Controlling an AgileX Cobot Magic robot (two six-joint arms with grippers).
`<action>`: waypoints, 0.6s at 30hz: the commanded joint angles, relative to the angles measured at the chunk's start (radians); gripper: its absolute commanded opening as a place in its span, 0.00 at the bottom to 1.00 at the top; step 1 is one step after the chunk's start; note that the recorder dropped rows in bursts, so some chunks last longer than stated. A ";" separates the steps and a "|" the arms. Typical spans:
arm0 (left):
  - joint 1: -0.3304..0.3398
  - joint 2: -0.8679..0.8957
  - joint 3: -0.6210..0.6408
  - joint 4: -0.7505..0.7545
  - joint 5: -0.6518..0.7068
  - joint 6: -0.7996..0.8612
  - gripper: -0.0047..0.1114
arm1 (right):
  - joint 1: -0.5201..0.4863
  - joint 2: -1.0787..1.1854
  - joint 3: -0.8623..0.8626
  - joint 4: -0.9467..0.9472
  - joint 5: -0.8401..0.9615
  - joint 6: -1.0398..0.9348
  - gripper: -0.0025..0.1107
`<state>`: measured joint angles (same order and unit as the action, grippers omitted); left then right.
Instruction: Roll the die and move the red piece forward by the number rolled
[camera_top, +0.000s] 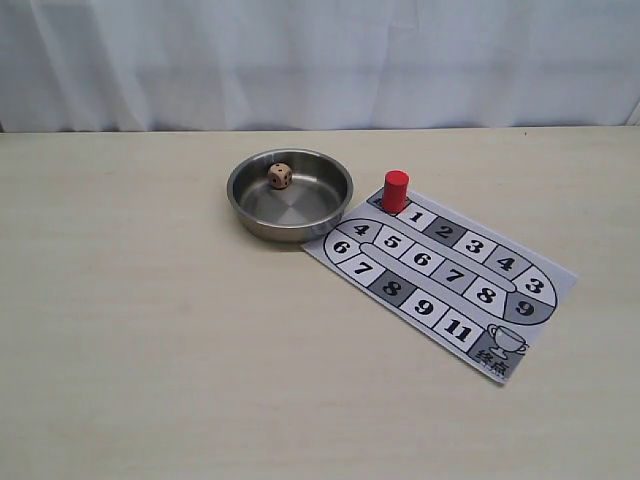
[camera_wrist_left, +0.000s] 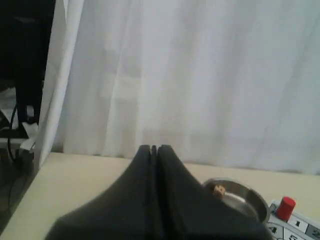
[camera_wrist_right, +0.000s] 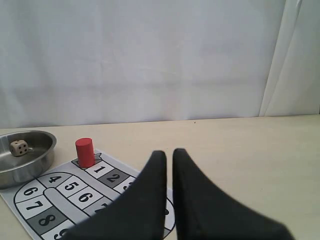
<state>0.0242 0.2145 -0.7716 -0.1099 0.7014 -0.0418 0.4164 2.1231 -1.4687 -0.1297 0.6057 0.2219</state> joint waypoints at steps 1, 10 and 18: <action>-0.001 0.146 -0.066 -0.074 0.013 0.023 0.04 | -0.006 0.007 0.003 0.002 -0.011 0.000 0.06; -0.001 0.479 -0.081 -0.262 -0.016 0.237 0.04 | -0.006 0.007 0.003 0.002 -0.011 0.000 0.06; -0.002 0.804 -0.081 -0.516 -0.062 0.467 0.38 | -0.006 0.007 0.003 0.002 -0.011 0.000 0.06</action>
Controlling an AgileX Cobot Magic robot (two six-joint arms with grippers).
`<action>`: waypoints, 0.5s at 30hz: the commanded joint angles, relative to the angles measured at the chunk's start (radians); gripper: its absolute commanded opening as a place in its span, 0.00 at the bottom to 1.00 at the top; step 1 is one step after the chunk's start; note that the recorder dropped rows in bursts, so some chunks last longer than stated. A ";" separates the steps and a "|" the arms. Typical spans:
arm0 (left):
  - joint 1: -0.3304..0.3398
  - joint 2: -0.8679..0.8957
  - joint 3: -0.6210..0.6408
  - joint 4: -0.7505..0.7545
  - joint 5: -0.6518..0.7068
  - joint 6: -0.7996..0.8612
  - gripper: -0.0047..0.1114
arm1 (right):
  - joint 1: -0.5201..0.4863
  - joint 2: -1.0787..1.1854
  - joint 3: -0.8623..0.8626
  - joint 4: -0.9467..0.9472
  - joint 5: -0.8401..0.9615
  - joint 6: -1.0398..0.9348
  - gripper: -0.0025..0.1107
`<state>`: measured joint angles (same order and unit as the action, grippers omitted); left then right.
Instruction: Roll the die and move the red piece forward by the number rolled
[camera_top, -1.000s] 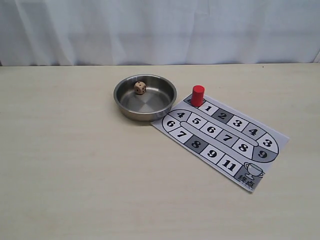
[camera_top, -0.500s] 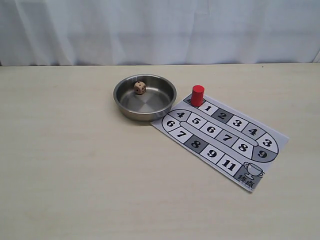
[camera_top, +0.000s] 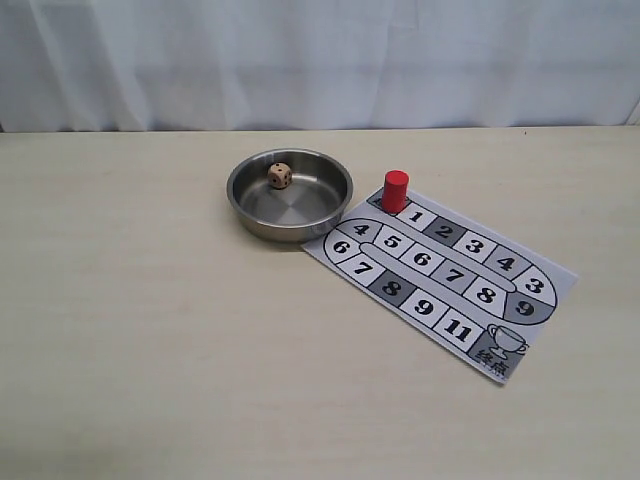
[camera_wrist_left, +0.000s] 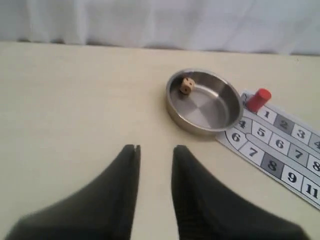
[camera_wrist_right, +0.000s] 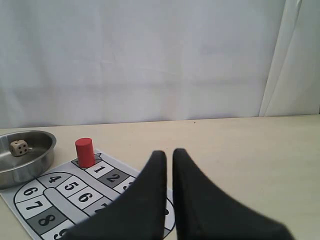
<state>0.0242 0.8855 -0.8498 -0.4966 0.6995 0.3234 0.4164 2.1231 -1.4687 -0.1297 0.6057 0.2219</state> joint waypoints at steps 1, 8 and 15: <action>-0.002 0.163 -0.003 -0.155 -0.078 0.118 0.42 | -0.006 0.007 0.003 0.002 -0.011 0.000 0.06; -0.017 0.399 -0.066 -0.295 -0.107 0.273 0.53 | -0.006 0.007 0.003 0.002 -0.011 0.000 0.06; -0.167 0.608 -0.239 -0.240 -0.108 0.278 0.53 | -0.006 0.007 0.003 0.002 -0.011 0.000 0.06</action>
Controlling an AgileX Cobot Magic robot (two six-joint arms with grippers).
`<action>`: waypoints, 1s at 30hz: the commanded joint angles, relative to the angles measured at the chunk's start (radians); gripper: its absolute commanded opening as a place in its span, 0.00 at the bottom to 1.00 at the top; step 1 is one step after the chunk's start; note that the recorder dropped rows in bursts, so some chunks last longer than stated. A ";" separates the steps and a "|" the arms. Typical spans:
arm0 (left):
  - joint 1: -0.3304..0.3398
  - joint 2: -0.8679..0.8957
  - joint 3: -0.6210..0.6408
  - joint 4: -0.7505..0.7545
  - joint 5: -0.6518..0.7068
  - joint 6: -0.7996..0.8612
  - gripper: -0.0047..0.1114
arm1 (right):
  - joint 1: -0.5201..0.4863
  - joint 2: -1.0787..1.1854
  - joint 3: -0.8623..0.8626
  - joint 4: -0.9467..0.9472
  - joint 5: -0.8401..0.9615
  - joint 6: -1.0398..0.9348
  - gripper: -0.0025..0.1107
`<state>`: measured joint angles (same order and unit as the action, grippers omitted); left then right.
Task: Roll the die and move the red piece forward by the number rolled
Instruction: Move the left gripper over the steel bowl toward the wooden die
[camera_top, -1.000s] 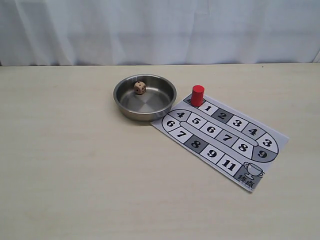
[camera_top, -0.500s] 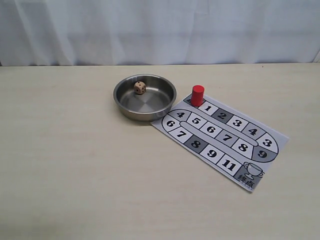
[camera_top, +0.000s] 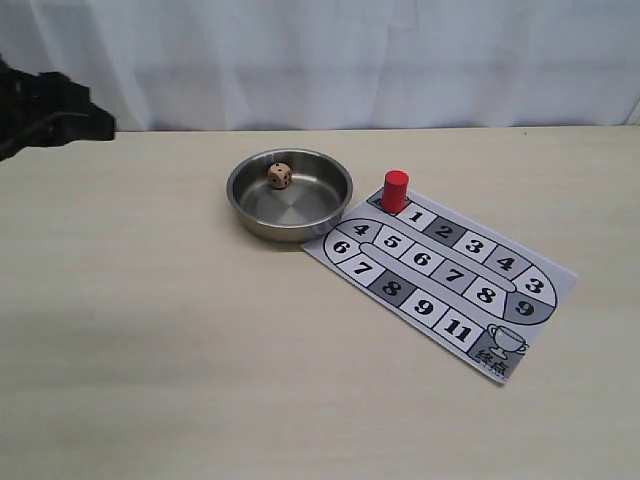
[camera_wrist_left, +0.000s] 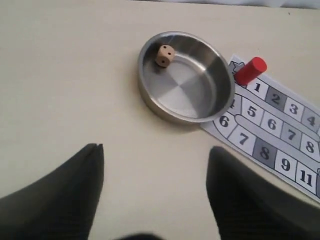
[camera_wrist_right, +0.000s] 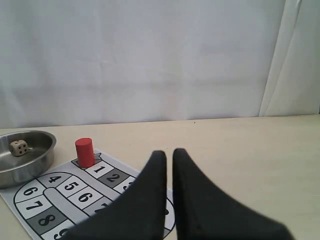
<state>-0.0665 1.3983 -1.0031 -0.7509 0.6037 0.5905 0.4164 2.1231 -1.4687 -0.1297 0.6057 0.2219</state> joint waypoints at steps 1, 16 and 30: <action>-0.099 0.129 -0.114 0.016 -0.012 0.011 0.53 | -0.006 0.007 0.003 0.002 -0.011 0.000 0.06; -0.249 0.566 -0.538 0.173 0.171 0.011 0.53 | -0.006 0.007 0.003 0.002 -0.011 0.000 0.06; -0.251 0.772 -0.616 0.037 -0.093 0.226 0.60 | -0.006 0.007 0.003 0.002 -0.011 0.000 0.06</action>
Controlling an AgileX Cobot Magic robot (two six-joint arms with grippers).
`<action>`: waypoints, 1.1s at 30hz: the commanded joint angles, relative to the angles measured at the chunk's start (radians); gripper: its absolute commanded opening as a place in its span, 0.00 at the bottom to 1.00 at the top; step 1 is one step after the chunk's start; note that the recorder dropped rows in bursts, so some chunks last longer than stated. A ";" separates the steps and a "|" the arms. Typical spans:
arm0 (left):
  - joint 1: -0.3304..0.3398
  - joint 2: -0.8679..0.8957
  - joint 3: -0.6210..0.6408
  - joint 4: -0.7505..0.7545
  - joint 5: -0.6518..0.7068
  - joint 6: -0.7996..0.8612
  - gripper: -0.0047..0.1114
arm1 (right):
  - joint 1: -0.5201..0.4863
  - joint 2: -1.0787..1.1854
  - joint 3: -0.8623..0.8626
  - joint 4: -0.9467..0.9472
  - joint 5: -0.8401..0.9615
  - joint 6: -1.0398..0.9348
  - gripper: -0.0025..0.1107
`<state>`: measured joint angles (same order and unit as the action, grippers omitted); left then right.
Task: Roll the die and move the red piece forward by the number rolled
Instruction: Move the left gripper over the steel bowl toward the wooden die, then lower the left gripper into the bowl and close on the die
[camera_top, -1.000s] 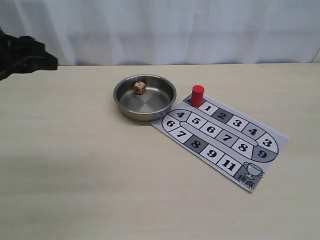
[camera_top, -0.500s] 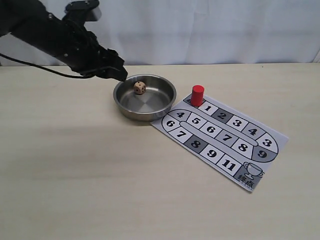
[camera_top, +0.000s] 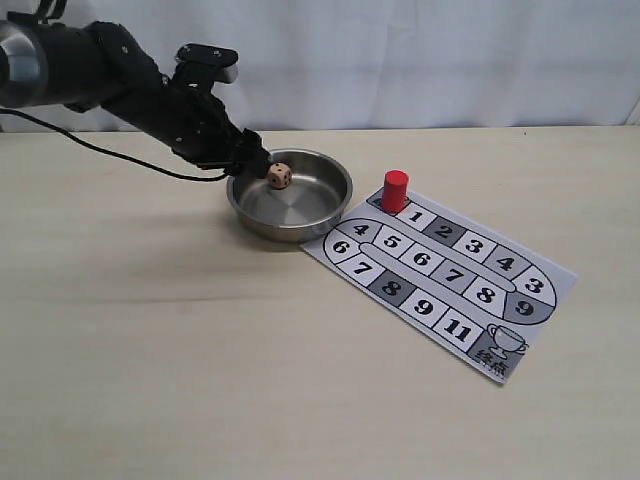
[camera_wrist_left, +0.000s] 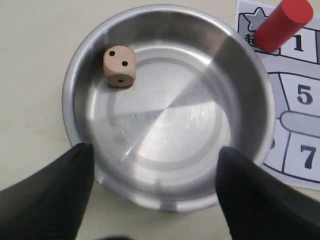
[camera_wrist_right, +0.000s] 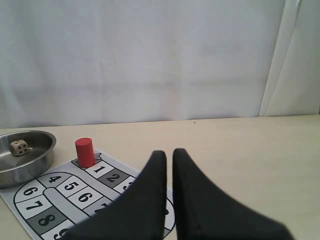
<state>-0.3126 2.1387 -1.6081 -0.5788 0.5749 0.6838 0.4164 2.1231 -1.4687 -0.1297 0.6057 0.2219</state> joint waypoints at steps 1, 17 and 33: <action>-0.005 0.041 -0.011 -0.178 -0.075 0.167 0.60 | -0.006 0.007 0.003 0.002 -0.011 0.000 0.06; -0.026 0.246 -0.207 -0.272 -0.135 0.229 0.59 | -0.006 0.007 0.003 0.002 -0.011 0.000 0.06; -0.026 0.323 -0.210 -0.362 -0.265 0.231 0.59 | -0.006 0.007 0.003 0.002 -0.011 0.000 0.06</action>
<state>-0.3371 2.4474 -1.8088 -0.8966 0.3322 0.9205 0.4164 2.1231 -1.4687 -0.1297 0.6057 0.2219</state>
